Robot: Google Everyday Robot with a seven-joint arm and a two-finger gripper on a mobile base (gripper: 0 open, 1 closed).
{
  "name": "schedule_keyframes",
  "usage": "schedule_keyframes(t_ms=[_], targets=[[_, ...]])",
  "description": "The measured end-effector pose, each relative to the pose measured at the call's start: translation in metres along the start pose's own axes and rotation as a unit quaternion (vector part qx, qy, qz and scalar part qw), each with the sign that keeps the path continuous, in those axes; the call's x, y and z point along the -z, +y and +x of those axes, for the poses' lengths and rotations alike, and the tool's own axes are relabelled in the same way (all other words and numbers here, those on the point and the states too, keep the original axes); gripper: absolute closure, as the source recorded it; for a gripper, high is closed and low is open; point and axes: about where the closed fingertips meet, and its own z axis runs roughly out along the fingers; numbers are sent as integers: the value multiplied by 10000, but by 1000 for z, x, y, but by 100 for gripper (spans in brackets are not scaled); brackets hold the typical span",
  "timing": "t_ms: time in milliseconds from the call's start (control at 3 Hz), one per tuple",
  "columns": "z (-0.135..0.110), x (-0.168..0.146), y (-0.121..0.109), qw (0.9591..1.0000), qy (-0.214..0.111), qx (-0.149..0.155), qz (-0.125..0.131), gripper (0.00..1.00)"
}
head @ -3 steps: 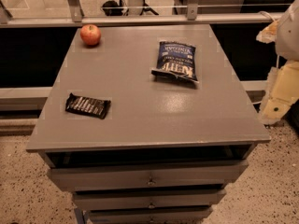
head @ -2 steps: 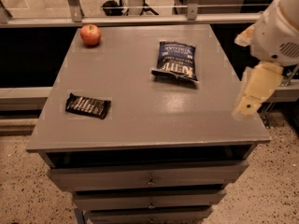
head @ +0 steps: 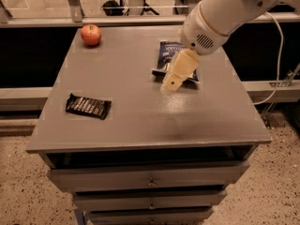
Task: Pick apple
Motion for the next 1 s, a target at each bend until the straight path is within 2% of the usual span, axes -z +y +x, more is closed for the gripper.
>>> schedule_keyframes(t_ms=[333,667,1000], targets=[[0,0,0,10000,0,0,0,0],[-25,-26,-25,9990,-435,86,68,0],[-81,-73,-91,9931,-1118,130,343,0]])
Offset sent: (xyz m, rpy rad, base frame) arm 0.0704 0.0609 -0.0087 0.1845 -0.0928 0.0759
